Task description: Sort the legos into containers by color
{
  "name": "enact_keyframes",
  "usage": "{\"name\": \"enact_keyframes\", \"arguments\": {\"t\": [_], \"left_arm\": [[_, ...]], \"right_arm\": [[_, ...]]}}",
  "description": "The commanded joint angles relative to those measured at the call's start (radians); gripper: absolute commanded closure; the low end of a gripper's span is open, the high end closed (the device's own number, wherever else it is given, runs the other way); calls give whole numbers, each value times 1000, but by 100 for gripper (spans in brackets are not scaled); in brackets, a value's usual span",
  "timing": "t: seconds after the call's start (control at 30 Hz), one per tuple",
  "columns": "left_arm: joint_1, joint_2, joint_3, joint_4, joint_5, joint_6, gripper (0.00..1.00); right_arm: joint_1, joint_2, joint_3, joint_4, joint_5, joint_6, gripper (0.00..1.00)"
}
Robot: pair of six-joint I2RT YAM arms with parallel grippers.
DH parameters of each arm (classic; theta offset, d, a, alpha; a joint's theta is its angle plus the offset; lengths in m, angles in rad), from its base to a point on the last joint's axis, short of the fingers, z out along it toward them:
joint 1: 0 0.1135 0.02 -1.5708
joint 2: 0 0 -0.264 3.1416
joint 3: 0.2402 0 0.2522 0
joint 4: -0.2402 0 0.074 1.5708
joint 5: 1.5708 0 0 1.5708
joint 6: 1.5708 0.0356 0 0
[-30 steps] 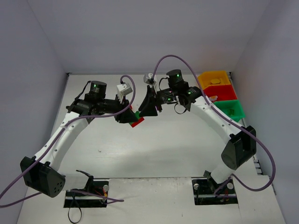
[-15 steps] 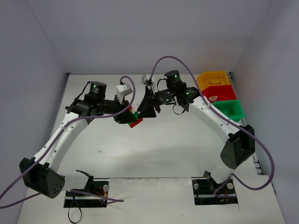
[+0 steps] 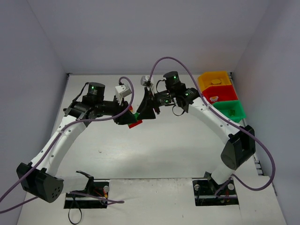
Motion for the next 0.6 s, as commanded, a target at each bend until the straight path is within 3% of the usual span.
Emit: {"name": "enact_keyframes", "arguments": {"t": [0.0,0.13,0.27,0.37,0.57], "left_arm": [[-24,-47,23,153,70,32,100],[-24,-53,17,159,69,34,100],[-23,-60,3,160,75,34,100],[-24,-64,-6,159,76,34,100],[-24,-64,-11,120,53,69,100]], "right_arm": [[47,27,28,32,-36,8,52],[47,19,12,32,-10,7,39],[47,21,8,32,-1,5,38],[47,18,9,32,-13,4,51],[36,-1,15,32,-4,7,44]]}}
